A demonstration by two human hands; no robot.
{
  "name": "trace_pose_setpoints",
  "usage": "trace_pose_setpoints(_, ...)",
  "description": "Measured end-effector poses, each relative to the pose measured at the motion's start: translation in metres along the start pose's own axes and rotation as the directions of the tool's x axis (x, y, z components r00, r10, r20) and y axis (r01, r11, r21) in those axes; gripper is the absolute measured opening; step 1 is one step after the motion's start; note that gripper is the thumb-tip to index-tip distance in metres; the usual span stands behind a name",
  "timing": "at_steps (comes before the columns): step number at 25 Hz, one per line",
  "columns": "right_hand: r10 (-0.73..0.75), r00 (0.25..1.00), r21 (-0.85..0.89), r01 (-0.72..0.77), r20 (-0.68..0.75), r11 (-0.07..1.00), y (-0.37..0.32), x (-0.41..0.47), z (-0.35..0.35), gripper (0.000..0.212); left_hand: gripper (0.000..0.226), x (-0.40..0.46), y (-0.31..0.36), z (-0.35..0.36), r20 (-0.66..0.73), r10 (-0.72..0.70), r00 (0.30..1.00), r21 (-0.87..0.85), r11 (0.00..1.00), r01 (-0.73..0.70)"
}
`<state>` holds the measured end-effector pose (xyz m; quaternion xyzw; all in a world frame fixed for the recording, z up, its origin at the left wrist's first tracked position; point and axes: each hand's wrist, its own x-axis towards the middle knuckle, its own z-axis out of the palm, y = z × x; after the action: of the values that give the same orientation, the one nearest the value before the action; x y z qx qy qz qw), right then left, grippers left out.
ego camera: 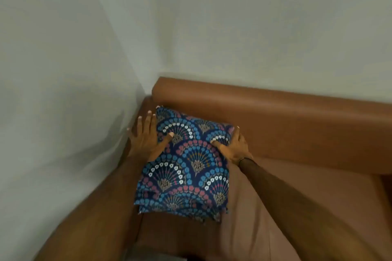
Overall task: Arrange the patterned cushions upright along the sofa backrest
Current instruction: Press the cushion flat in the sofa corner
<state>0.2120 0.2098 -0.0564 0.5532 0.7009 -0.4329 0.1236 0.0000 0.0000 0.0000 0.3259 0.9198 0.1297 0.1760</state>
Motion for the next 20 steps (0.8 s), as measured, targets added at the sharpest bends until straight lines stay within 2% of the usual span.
trace_pose_setpoints(1, 0.070, 0.995, 0.090, -0.077, 0.077, 0.993, 0.008, 0.003, 0.011, 0.129, 0.111, 0.001, -0.004, 0.012, 0.060, -0.093, 0.994, -0.094, 0.991, 0.098)
trace_pose_setpoints(2, 0.103, 0.983, 0.246, -0.139, 0.155, 0.959, 0.016, 0.017, 0.022, 0.105, 0.117, 0.004, -0.004, 0.018, 0.115, -0.145, 0.983, -0.186, 0.969, 0.165)
trace_pose_setpoints(3, 0.112, 0.958, 0.344, -0.201, 0.263, 0.917, 0.022, 0.013, 0.029, 0.071, 0.122, 0.003, -0.006, 0.028, 0.158, -0.205, 0.966, -0.323, 0.914, 0.246)
trace_pose_setpoints(4, 0.112, 0.942, 0.468, -0.257, 0.315, 0.845, 0.025, 0.012, 0.033, 0.052, 0.124, 0.002, -0.006, 0.031, 0.181, -0.245, 0.952, -0.435, 0.848, 0.301)
trace_pose_setpoints(5, 0.113, 0.934, 0.496, -0.279, 0.338, 0.823, 0.022, 0.002, 0.029, 0.042, 0.125, 0.003, -0.003, 0.032, 0.182, -0.287, 0.940, -0.494, 0.800, 0.340)
trace_pose_setpoints(6, 0.114, 0.945, 0.541, -0.272, 0.308, 0.796, 0.016, -0.007, 0.021, 0.049, 0.127, 0.003, 0.004, 0.029, 0.208, -0.329, 0.921, -0.525, 0.757, 0.389)
trace_pose_setpoints(8, 0.066, 0.953, 0.642, -0.249, 0.295, 0.726, 0.021, -0.013, -0.003, 0.068, 0.132, 0.006, 0.025, 0.019, 0.218, -0.316, 0.924, -0.569, 0.727, 0.383)
trace_pose_setpoints(9, 0.050, 0.957, 0.663, -0.236, 0.287, 0.711, 0.030, -0.014, -0.018, 0.065, 0.128, 0.005, 0.037, 0.018, 0.206, -0.272, 0.940, -0.603, 0.721, 0.341)
trace_pose_setpoints(11, 0.041, 0.958, 0.685, -0.232, 0.283, 0.691, 0.051, -0.021, -0.060, 0.043, 0.115, -0.003, 0.074, 0.021, 0.196, -0.166, 0.966, -0.685, 0.682, 0.256)
trace_pose_setpoints(13, 0.029, 0.973, 0.725, -0.190, 0.229, 0.662, 0.085, -0.023, -0.111, 0.038, 0.112, -0.015, 0.128, 0.037, 0.153, -0.053, 0.987, -0.738, 0.658, 0.150)
trace_pose_setpoints(14, 0.015, 0.983, 0.755, -0.152, 0.185, 0.638, 0.103, -0.025, -0.137, 0.044, 0.113, -0.020, 0.156, 0.049, 0.124, -0.009, 0.992, -0.747, 0.657, 0.100)
trace_pose_setpoints(17, 0.066, 0.998, 0.793, -0.049, 0.011, 0.607, 0.175, -0.011, -0.214, 0.084, 0.122, -0.033, 0.247, 0.106, 0.060, 0.092, 0.994, -0.739, 0.674, -0.017)
trace_pose_setpoints(20, 0.081, 0.991, 0.771, 0.030, -0.105, 0.636, 0.255, 0.002, -0.284, 0.095, 0.126, -0.052, 0.344, 0.176, 0.054, 0.122, 0.991, -0.703, 0.710, -0.049)
